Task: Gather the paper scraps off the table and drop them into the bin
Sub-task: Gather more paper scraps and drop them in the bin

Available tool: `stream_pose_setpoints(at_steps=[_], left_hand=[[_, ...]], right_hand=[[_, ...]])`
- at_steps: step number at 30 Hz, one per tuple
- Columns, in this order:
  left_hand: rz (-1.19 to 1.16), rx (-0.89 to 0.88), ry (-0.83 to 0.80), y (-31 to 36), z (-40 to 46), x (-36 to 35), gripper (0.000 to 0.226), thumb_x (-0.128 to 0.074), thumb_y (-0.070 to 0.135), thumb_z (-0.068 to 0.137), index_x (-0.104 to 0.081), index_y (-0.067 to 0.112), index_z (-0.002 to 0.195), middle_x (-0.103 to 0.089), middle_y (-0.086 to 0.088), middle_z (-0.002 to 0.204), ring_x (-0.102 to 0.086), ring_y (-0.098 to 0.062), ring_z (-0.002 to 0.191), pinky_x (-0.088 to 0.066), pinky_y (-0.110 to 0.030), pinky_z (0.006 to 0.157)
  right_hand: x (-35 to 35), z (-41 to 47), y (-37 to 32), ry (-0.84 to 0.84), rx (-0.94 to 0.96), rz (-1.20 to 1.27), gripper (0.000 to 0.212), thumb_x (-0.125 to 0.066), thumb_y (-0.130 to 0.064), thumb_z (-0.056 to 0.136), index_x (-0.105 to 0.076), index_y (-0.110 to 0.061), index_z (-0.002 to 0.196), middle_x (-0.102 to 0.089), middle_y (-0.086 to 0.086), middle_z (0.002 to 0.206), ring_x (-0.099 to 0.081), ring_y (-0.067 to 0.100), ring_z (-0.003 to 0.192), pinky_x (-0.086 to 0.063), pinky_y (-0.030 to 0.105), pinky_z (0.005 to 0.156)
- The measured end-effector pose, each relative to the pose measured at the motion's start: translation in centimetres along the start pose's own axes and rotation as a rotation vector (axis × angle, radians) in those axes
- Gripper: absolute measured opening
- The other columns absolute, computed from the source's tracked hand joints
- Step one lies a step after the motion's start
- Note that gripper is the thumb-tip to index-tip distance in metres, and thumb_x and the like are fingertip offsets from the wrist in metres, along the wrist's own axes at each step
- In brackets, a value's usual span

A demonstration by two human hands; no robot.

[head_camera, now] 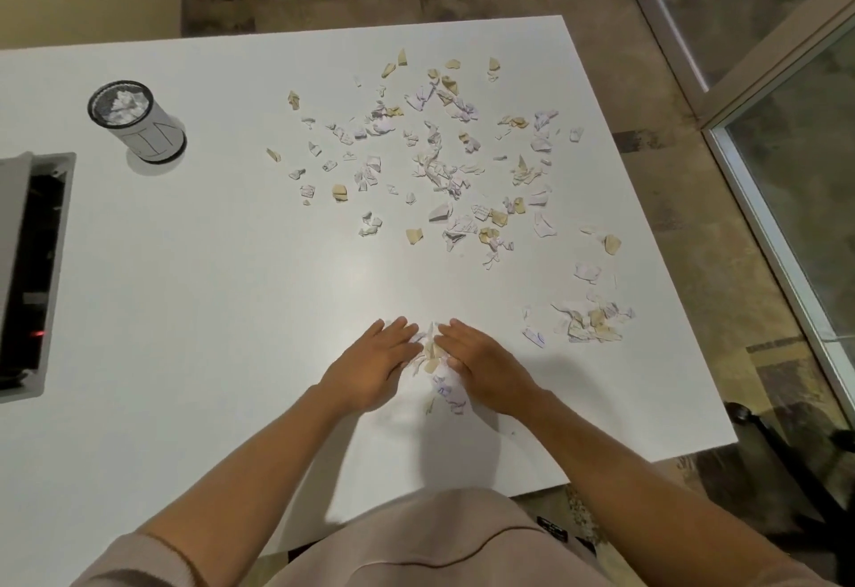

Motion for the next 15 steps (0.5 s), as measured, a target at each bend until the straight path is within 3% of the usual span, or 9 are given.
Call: stream_pose_setpoints(at_steps=[1,3,5,9,12,15], left_hand=[[-0.027,0.02,0.043,0.1,-0.6,0.7,0.025,-0.044,0.013,0.1,-0.064,0.012,0.115,-0.057,-0.005,0.125,-0.05,-0.031,0.112,-0.039,-0.038,0.087],[-0.103,0.178,0.108,-1.1,-2.6,1.5,0.037,-0.038,0.024,0.101,-0.059,0.013,0.129,-0.051,-0.007,0.141,-0.043,-0.029,0.131,-0.036,-0.04,0.104],[-0.139,0.382,0.096,-2.5,-5.2,0.9,0.053,-0.03,0.038,0.098,-0.045,0.018,0.145,-0.032,-0.003,0.157,-0.021,-0.024,0.148,-0.016,-0.039,0.12],[-0.123,0.581,-0.024,-3.4,-9.1,-1.9,0.076,-0.037,0.047,0.092,-0.01,0.017,0.156,0.003,-0.004,0.164,0.012,-0.018,0.151,0.005,-0.038,0.121],[-0.045,0.676,-0.121,-3.6,-11.5,-4.0,0.09,-0.034,0.061,0.094,0.012,0.011,0.154,0.024,-0.006,0.16,0.027,-0.019,0.147,0.014,-0.038,0.119],[0.012,0.712,-0.146,-3.1,-12.6,-5.2,0.096,-0.019,0.07,0.091,0.016,0.003,0.15,0.025,-0.01,0.158,0.029,-0.023,0.145,0.018,-0.041,0.118]], right_hand=[[0.7,-0.5,0.7,0.041,-0.067,0.048,0.036,-0.055,-0.008,0.093,-0.059,-0.005,0.128,-0.056,0.013,0.138,-0.049,0.03,0.13,-0.039,0.037,0.11],[1.8,-2.2,2.8,0.123,-0.256,0.099,0.04,-0.06,-0.024,0.094,-0.057,-0.011,0.132,-0.054,0.009,0.14,-0.048,0.027,0.13,-0.04,0.037,0.108],[2.4,-4.6,4.8,0.188,-0.432,0.109,0.058,-0.069,-0.039,0.087,-0.052,-0.013,0.136,-0.054,0.008,0.137,-0.049,0.027,0.126,-0.045,0.038,0.098],[0.2,-8.9,6.8,-0.001,-0.653,0.123,0.097,-0.075,-0.06,0.07,-0.029,-0.024,0.148,-0.042,0.005,0.137,-0.047,0.023,0.123,-0.051,0.04,0.083],[-1.7,-11.3,6.7,-0.117,-0.682,0.148,0.103,-0.079,-0.051,0.07,-0.017,-0.031,0.15,-0.038,0.003,0.133,-0.046,0.02,0.115,-0.048,0.034,0.078],[-2.5,-12.0,6.1,-0.093,-0.703,0.209,0.099,-0.082,-0.03,0.074,-0.019,-0.029,0.151,-0.044,0.004,0.118,-0.051,0.018,0.097,-0.047,0.032,0.078]])
Point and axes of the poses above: each hand's wrist, its own z-axis towards the middle knuckle, its own x-axis out of the back of the hand, y = z × x, the point moved 10 cm from there along z, towards the middle knuckle
